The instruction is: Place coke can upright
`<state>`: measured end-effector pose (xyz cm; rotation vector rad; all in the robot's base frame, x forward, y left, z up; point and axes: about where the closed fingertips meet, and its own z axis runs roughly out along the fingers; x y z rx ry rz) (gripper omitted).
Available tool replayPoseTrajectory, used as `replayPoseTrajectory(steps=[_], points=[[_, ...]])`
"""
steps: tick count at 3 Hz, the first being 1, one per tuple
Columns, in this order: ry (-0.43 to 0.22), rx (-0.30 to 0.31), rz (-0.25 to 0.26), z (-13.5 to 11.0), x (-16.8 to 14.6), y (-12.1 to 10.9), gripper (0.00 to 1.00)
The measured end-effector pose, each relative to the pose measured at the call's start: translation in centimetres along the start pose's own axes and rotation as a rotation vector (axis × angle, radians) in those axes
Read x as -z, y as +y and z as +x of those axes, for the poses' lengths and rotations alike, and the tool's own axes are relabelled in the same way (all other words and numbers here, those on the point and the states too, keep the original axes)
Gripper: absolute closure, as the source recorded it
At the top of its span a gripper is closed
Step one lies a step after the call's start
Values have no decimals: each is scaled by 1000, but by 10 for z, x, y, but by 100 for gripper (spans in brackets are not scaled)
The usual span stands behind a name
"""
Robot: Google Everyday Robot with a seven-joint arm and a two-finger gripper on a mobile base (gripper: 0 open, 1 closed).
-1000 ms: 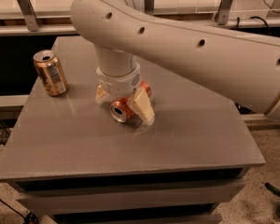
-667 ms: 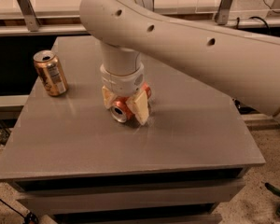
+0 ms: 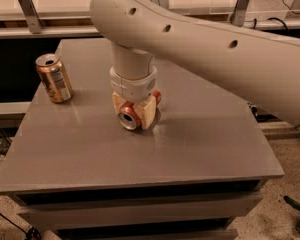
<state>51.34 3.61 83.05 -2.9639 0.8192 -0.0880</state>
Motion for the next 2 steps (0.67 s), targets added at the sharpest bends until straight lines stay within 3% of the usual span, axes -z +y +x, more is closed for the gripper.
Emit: replayPoseTrajectory(steps=[1, 2], points=[[0, 0, 0, 0, 0, 0, 100], [0, 0, 0, 0, 0, 0, 100]])
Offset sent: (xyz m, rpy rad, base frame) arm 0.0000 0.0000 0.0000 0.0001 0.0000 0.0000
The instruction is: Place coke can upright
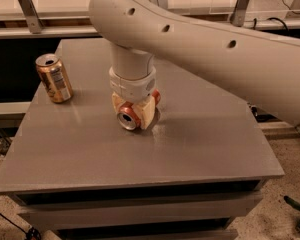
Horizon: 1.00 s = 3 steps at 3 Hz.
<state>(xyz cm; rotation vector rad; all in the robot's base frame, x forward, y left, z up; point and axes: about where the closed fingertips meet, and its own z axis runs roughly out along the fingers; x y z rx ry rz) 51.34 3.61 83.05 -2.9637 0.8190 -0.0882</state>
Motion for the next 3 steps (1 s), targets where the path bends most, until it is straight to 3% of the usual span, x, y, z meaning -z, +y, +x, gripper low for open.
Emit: replayPoseTrajectory(steps=[1, 2, 3], points=[[-30, -60, 36, 14, 7, -4, 100], [-5, -182, 57, 38, 35, -4, 100], [-60, -399, 99, 66, 53, 15, 100]])
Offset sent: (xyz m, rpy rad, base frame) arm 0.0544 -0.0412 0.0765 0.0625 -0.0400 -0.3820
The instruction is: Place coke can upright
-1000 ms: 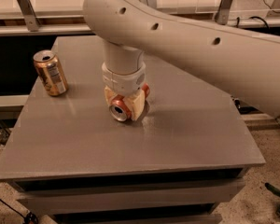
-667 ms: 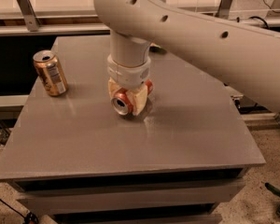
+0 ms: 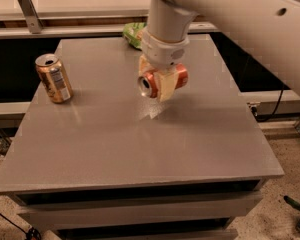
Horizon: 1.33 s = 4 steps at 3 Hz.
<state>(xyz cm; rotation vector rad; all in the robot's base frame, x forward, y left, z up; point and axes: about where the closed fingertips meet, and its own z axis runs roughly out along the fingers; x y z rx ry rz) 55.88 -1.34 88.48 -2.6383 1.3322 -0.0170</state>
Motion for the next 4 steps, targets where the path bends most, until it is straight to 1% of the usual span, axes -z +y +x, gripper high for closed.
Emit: replayPoseTrajectory(steps=[1, 2, 3, 4], points=[[-15, -192, -9, 9, 12, 11, 100], [-16, -244, 1, 9, 11, 8, 100], [-49, -263, 15, 7, 16, 4, 100], [-179, -349, 85, 8, 28, 0, 100]])
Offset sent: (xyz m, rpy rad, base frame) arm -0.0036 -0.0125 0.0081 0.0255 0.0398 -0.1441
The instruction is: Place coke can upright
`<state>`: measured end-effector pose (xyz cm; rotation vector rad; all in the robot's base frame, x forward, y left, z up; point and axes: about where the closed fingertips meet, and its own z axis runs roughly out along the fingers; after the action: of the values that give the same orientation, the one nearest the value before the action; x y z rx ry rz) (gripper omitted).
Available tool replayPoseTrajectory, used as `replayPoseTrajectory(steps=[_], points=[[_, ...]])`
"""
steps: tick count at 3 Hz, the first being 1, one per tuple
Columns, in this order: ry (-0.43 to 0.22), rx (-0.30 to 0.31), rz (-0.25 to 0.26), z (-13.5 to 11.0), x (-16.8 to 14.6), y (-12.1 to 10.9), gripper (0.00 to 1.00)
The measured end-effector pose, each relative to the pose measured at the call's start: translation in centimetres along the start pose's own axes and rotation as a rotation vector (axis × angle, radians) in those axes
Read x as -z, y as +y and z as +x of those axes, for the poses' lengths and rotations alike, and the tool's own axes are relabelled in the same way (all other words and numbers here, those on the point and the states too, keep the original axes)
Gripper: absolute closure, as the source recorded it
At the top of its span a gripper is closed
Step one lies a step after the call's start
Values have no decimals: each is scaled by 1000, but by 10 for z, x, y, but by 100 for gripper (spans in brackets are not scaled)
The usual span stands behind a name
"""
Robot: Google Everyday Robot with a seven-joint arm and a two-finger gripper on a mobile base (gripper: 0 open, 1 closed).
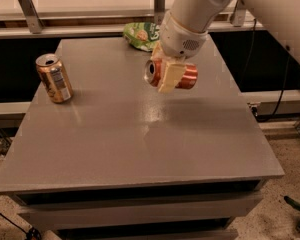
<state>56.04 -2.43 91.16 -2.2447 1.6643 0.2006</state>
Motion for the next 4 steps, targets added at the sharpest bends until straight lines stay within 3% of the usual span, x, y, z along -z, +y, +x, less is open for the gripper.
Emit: replayPoseTrajectory(steps=[2, 3, 4], points=[[-380, -179, 109, -16, 29, 1, 100], [-454, -275, 95, -10, 31, 2, 100], [-490, -287, 83, -11, 28, 2, 100]])
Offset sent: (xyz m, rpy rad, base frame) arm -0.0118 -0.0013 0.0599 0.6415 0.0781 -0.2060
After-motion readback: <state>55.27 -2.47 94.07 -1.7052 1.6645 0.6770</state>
